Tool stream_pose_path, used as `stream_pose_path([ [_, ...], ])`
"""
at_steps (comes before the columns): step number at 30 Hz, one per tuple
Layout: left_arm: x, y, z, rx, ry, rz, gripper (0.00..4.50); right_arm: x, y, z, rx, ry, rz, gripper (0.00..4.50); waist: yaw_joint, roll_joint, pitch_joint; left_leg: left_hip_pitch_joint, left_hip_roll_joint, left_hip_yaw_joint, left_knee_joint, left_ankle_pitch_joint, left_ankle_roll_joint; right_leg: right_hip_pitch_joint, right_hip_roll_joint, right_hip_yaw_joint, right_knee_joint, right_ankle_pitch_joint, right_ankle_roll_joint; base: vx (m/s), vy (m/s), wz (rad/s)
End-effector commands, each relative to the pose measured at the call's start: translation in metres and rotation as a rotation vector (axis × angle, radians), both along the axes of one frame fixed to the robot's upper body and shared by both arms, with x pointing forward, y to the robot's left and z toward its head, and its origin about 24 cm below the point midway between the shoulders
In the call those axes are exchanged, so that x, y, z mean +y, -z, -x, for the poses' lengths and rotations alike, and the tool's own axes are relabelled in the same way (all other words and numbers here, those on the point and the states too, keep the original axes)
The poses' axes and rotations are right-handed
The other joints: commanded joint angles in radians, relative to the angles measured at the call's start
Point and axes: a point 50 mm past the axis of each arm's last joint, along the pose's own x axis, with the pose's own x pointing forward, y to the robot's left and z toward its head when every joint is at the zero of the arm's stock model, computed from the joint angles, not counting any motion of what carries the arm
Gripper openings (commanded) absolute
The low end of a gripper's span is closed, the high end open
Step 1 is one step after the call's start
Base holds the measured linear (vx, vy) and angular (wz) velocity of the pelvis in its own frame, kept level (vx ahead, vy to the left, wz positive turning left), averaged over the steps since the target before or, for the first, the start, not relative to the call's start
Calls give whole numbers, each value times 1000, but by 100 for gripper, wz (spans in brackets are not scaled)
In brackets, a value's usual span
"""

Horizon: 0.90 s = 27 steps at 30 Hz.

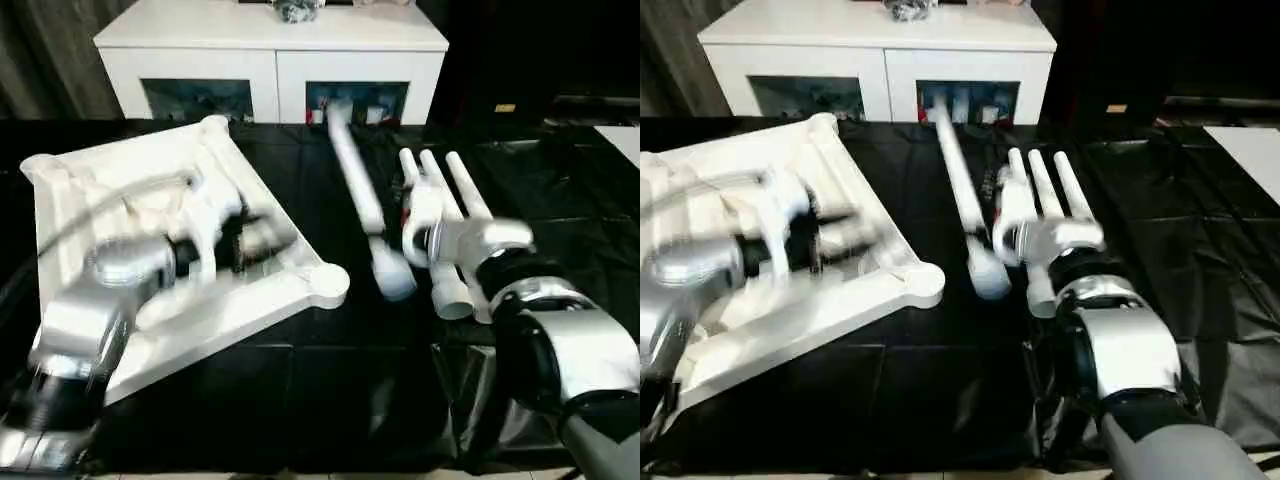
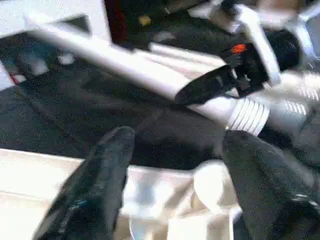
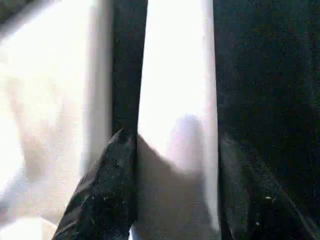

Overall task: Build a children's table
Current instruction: Move to table

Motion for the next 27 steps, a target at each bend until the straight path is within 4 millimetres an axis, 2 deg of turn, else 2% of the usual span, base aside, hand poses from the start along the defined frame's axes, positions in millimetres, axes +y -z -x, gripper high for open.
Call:
stream_pose_path([
  [1, -5, -9, -3, 32, -10, 119, 360, -6, -20, 1, -136, -71, -79, 186, 3, 10, -83, 29, 47, -11, -55, -91, -9, 53, -65, 26, -46, 212, -280, 0, 0, 0],
  [2, -10, -14, -6, 36, -14, 195, 372, -6, -28, 6, -196, -133, -128, 186, 10, 9, -84, 30, 46, -10, -52, -71, 4, 56, -61, 25, -45, 243, -282, 0, 0, 0],
  [3, -16, -19, -9, 42, -22, 269, 378, -7, -33, 12, -250, -196, -174, 186, 15, 1, -84, 26, 48, -10, -51, -63, 20, 59, -63, 25, -45, 258, -284, 0, 0, 0],
  [4, -23, -26, -13, 55, -21, 361, 383, -10, -39, 22, -323, -276, -236, 185, 21, -5, -82, 27, 47, -7, -49, -63, 36, 60, -61, 27, -48, 260, -281, 0, 0, 0],
  [5, -23, -26, -13, 55, -21, 361, 383, -10, -39, 22, -323, -276, -236, 185, 21, -5, -82, 27, 47, -7, -49, -63, 36, 60, -61, 27, -48, 260, -281, 0, 0, 0],
  [6, -29, -30, -16, 66, -18, 416, 391, -12, -42, 30, -370, -327, -271, 185, 27, -4, -85, 28, 53, -12, -50, -67, 48, 58, -69, 25, -49, 238, -288, 0, 0, 0],
  [7, -38, -37, -18, 92, 7, 490, 404, -15, -44, 40, -395, -387, -307, 184, 34, -11, -84, 29, 54, -11, -48, -67, 59, 58, -71, 26, -51, 209, -291, 0, 0, 0],
  [9, -45, -42, -18, 109, 44, 540, 420, -17, -43, 46, -411, -420, -316, 184, 34, -12, -82, 27, 52, -11, -48, -69, 64, 57, -72, 26, -54, 172, -294, 0, 0, 0],
  [10, -50, -46, -18, 122, 69, 567, 426, -17, -44, 51, -418, -450, -321, 184, 30, -15, -77, 24, 50, -12, -53, -90, 58, 56, -73, 25, -61, 92, -289, 0, 0, 0],
  [11, -53, -49, -17, 129, 89, 583, 436, -17, -45, 56, -431, -476, -335, 184, 31, -22, -75, 26, 51, -11, -55, -98, 56, 57, -73, 26, -66, 68, -282, 0, 0, 0],
  [12, -59, -54, -17, 142, 109, 611, 445, -15, -49, 66, -444, -533, -367, 184, 32, -16, -73, 29, 53, -12, -55, -114, 50, 53, -75, 29, -70, 23, -273, 0, 0, 0],
  [14, -59, -54, -17, 142, 109, 611, 449, -15, -49, 66, -444, -533, -367, 184, 28, -19, -71, 26, 53, -16, -59, -124, 46, 53, -75, 28, -74, -18, -260, 0, 0, 0],
  [15, -62, -56, -17, 149, 112, 624, 450, -12, -52, 74, -455, -582, -386, 184, 26, -18, -73, 26, 52, -17, -60, -125, 42, 54, -76, 26, -74, -33, -257, 0, 0, 0],
  [16, -63, -57, -17, 153, 109, 622, 450, -11, -53, 78, -461, -603, -393, 184, 27, -16, -71, 31, 53, -15, -59, -129, 37, 50, -74, 28, -79, -43, -247, 0, 0, 0],
  [18, -65, -58, -18, 160, 105, 620, 450, -9, -54, 82, -467, -621, -399, 184, 25, -16, -70, 30, 53, -17, -61, -137, 34, 49, -74, 30, -81, -57, -234, 0, 0, 0],
  [22, -66, -59, -19, 166, 108, 640, 450, -6, -52, 83, -467, -627, -368, 184, 20, -16, -70, 29, 51, -17, -62, -135, 16, 48, -74, 29, -81, -64, -235, 0, 0, 0],
  [27, -68, -63, -17, 168, 117, 659, 450, 0, -44, 75, -475, -532, -182, 184, 19, -15, -72, 27, 51, -16, -60, -107, 5, 46, -75, 29, -78, -29, -232, 0, 0, 0],
])
